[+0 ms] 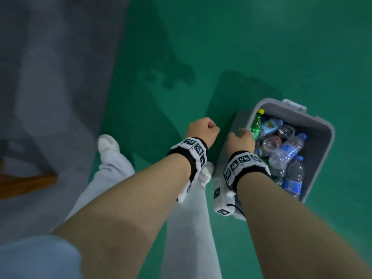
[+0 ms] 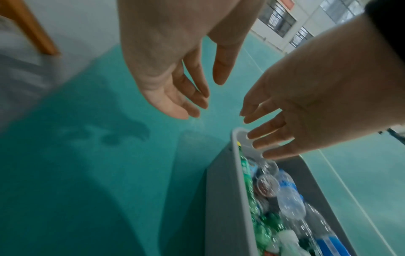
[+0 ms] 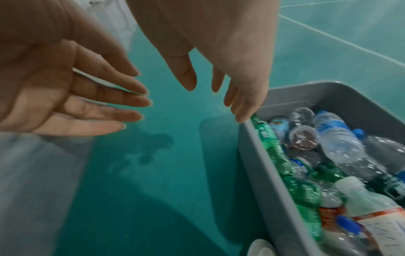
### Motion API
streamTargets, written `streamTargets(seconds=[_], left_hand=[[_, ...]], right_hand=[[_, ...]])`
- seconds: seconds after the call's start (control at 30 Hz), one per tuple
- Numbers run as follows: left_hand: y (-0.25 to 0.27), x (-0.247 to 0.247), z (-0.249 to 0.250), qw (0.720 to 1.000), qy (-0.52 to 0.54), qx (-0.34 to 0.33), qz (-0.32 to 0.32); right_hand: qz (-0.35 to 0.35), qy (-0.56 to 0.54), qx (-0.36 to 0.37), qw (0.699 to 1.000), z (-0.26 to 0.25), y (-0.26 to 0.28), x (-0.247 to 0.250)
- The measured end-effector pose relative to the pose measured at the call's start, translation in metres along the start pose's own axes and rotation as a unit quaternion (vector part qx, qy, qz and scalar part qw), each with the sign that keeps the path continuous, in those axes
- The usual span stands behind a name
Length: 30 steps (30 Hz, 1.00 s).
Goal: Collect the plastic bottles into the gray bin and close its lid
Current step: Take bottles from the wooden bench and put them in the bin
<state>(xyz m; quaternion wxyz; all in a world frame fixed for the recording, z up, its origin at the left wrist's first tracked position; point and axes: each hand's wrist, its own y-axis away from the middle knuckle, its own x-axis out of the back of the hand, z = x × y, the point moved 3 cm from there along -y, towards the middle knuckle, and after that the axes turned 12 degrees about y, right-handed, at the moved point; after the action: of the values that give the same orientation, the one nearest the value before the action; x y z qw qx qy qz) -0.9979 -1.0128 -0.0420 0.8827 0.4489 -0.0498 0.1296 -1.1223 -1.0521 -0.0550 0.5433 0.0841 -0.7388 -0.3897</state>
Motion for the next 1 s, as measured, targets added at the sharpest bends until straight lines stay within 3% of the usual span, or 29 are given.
streamTargets(seconds=[0.13, 0.27, 0.47, 0.57, 0.7, 0.8, 1.0], left_hand=[[0.026, 0.109, 0.004, 0.992, 0.089, -0.011, 0.089], [0.053, 0.218, -0.003, 0.966, 0.186, -0.002, 0.180], [0.093, 0.365, -0.040, 0.900, 0.310, 0.014, 0.307], [0.110, 0.434, -0.074, 0.849, 0.361, 0.025, 0.384], [0.124, 0.506, -0.111, 0.796, 0.386, 0.068, 0.461], [0.126, 0.554, -0.127, 0.765, 0.402, 0.059, 0.499], [0.109, 0.637, -0.126, 0.787, 0.330, -0.025, 0.520]], right_hand=[[-0.032, 0.004, 0.062, 0.998, -0.082, 0.067, -0.024], [-0.056, 0.038, 0.145, 0.987, -0.169, 0.140, -0.055], [-0.084, 0.105, 0.271, 0.953, -0.279, 0.242, -0.109], [-0.098, 0.136, 0.340, 0.925, -0.331, 0.293, -0.140], [-0.110, 0.173, 0.420, 0.884, -0.392, 0.340, -0.180], [-0.114, 0.183, 0.444, 0.869, -0.434, 0.365, -0.210], [-0.111, 0.126, 0.441, 0.882, -0.525, 0.399, -0.250]])
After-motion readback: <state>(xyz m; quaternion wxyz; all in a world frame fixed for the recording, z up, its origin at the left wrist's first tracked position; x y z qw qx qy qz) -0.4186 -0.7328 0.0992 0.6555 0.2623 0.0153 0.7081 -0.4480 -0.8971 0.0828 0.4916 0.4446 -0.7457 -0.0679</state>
